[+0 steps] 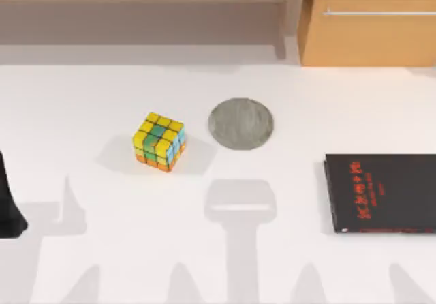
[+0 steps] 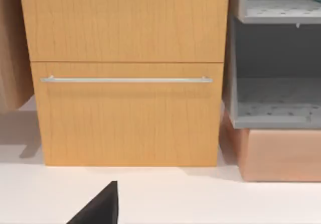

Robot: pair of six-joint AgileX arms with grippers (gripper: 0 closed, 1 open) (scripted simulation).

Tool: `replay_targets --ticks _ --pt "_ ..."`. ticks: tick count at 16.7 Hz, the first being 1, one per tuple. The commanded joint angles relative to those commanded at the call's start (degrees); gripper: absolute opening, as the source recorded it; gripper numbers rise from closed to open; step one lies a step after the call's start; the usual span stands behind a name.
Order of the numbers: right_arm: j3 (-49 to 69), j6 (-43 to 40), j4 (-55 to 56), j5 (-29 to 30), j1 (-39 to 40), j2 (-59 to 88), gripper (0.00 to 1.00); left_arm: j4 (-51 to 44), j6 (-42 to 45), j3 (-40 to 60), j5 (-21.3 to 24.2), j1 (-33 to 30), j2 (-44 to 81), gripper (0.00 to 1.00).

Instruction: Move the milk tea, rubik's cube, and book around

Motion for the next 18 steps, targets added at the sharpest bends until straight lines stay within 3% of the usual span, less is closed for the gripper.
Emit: replay_targets --ticks 4,8,12,18 --pt "0.0 0.0 0.0 0.0 0.0 0.0 1.0 1.3 -0.09 1.7 -0.53 -0.39 1.87 1.0" --pt "0.0 0.0 0.0 0.0 0.0 0.0 1.0 7.65 -0.26 10.12 -2.92 -2.77 12.83 1.0" --pt "0.0 0.0 0.0 0.0 0.0 0.0 1.0 16.39 -0.06 21.98 -6.23 -6.66 33.34 1.0" --pt "0.0 0.0 0.0 0.0 0.0 0.0 1.0 29.71 0.58 40.35 -11.52 -13.02 73.51 1.0"
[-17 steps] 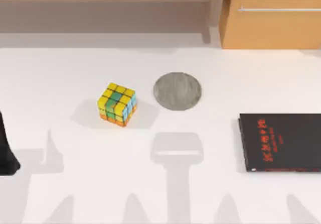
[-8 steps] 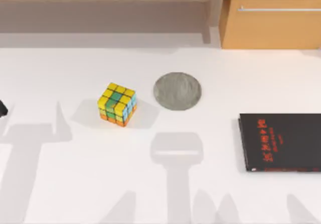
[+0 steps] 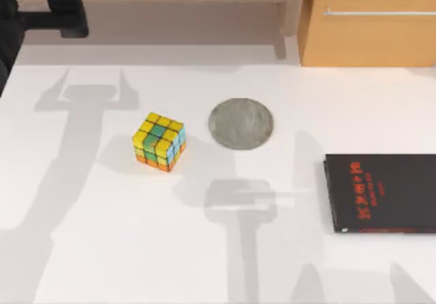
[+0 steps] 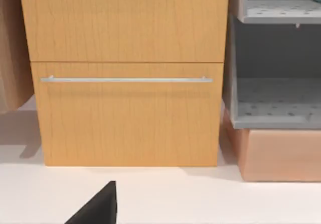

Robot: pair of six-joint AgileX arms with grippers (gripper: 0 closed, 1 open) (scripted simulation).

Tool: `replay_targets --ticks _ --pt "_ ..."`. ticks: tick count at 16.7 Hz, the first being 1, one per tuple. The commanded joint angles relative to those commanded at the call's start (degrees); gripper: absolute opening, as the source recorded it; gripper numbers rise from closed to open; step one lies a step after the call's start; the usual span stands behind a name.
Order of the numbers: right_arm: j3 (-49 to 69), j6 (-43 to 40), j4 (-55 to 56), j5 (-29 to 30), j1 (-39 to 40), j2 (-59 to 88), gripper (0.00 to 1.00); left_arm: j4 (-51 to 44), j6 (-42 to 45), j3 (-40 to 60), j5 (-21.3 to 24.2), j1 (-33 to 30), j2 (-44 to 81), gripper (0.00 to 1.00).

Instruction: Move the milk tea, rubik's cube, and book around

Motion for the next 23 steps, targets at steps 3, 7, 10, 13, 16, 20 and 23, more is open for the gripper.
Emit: replay_targets --ticks 3,7,10,13,16,20,23 --pt "0.0 0.0 0.0 0.0 0.0 0.0 1.0 6.1 0.08 8.23 -2.21 -2.71 15.41 1.0" --pt "0.0 0.0 0.0 0.0 0.0 0.0 1.0 12.6 -0.11 16.77 -4.31 -5.29 27.71 1.0" --pt "0.0 0.0 0.0 0.0 0.0 0.0 1.0 14.81 -0.25 19.61 -4.97 -6.09 30.81 1.0" --pt "0.0 0.0 0.0 0.0 0.0 0.0 1.0 14.85 -0.25 19.67 -4.98 -6.11 30.86 1.0" --pt "0.0 0.0 0.0 0.0 0.0 0.0 1.0 14.5 -0.26 20.36 -4.7 -5.76 31.42 1.0" --pt "0.0 0.0 0.0 0.0 0.0 0.0 1.0 12.34 -0.29 28.49 -3.71 -4.92 37.22 1.0" --pt "0.0 0.0 0.0 0.0 0.0 0.0 1.0 10.05 -0.32 36.04 -2.7 -4.0 42.31 1.0"
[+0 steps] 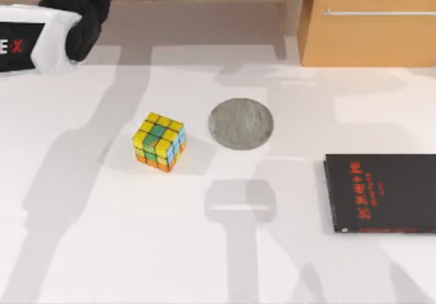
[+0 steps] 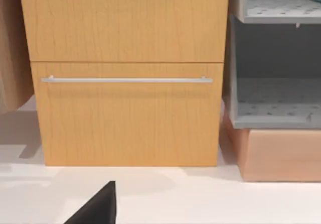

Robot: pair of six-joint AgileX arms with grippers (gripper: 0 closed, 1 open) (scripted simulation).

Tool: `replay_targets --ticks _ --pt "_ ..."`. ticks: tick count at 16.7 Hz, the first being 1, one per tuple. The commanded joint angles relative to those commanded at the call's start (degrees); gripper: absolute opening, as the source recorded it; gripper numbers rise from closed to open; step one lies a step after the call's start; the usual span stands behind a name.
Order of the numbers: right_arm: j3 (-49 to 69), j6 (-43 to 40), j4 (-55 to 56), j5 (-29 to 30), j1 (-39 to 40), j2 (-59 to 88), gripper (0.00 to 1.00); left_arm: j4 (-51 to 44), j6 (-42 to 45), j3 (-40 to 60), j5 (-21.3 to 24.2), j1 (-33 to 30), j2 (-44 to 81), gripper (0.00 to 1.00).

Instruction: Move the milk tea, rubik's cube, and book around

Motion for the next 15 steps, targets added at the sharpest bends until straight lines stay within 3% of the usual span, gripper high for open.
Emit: replay_targets --ticks 7,15 --pt "0.0 0.0 0.0 0.0 0.0 0.0 1.0 -1.79 -0.03 5.1 0.78 0.74 3.5 1.0" --pt "0.0 0.0 0.0 0.0 0.0 0.0 1.0 -1.79 -0.03 5.1 0.78 0.74 3.5 0.4"
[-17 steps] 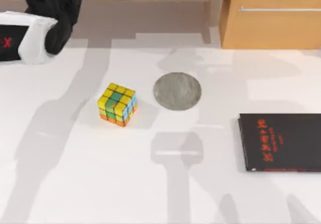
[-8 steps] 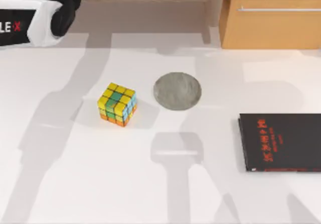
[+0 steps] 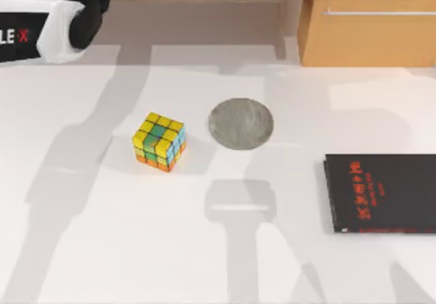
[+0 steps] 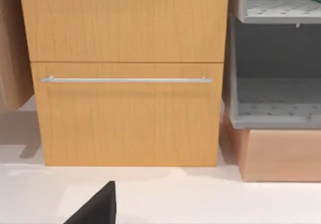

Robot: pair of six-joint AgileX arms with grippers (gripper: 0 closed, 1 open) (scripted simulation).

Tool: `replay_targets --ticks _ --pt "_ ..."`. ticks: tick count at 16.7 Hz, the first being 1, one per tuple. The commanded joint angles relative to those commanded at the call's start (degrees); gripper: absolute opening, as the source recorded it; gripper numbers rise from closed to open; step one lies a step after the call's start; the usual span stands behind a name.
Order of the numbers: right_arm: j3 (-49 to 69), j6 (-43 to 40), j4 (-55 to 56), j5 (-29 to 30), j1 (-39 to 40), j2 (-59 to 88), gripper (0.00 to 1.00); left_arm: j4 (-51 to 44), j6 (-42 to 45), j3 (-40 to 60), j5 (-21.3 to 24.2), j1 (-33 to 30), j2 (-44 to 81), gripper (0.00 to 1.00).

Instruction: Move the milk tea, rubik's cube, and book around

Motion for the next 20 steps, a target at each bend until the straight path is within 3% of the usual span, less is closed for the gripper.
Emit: replay_targets --ticks 5,6,15,20 --pt "0.0 0.0 0.0 0.0 0.0 0.0 1.0 0.0 0.0 0.0 0.0 0.0 0.0 0.02" --pt "0.0 0.0 0.0 0.0 0.0 0.0 1.0 0.0 0.0 0.0 0.0 0.0 0.0 0.0" --pt "0.0 0.0 0.0 0.0 0.0 0.0 1.0 0.07 0.08 -0.19 -0.02 -0.26 -0.28 0.0" --pt "0.0 0.0 0.0 0.0 0.0 0.0 1.0 1.81 0.07 -9.71 -1.38 -1.6 -7.61 0.0"
